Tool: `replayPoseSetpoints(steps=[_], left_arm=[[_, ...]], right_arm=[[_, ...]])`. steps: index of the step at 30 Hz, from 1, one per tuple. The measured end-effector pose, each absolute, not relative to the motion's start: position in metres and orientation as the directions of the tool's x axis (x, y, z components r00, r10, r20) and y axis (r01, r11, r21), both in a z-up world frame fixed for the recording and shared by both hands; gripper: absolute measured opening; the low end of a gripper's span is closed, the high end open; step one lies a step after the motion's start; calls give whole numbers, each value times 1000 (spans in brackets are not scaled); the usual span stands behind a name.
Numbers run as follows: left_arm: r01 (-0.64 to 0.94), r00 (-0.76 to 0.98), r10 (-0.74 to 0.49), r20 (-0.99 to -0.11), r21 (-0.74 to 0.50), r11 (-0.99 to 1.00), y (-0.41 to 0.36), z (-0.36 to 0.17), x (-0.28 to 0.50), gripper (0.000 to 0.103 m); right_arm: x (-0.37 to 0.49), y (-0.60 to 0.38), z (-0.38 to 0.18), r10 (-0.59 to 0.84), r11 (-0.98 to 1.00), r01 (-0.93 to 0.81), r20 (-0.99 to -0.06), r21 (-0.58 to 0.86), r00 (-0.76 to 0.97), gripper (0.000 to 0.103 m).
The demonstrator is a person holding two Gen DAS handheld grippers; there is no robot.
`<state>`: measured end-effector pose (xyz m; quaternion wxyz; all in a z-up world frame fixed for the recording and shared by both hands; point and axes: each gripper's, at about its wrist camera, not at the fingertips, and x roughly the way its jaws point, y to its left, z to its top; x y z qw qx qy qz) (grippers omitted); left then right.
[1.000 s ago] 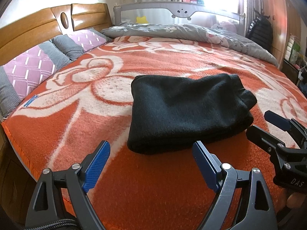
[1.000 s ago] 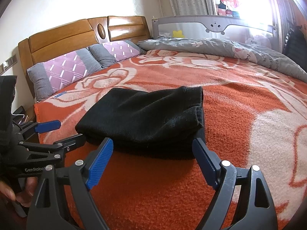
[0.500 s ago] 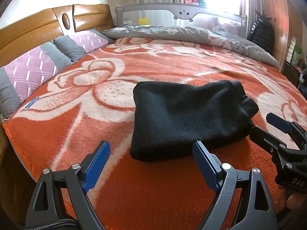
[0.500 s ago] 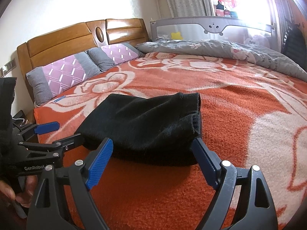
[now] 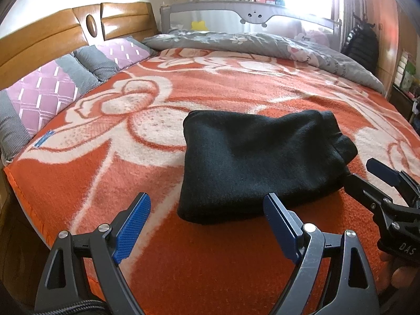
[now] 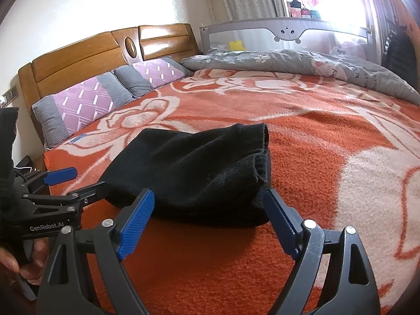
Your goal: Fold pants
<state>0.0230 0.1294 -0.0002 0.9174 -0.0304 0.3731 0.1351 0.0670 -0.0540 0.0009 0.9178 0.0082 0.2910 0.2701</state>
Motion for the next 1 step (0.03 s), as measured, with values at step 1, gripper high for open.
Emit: replayPoseSetpoints(steps=[1], left_arm=[[-270, 684, 222, -695, 42, 962, 130, 0, 23, 88]], right_arm=[[67, -54, 1, 500, 854, -492, -530, 171, 684, 86]])
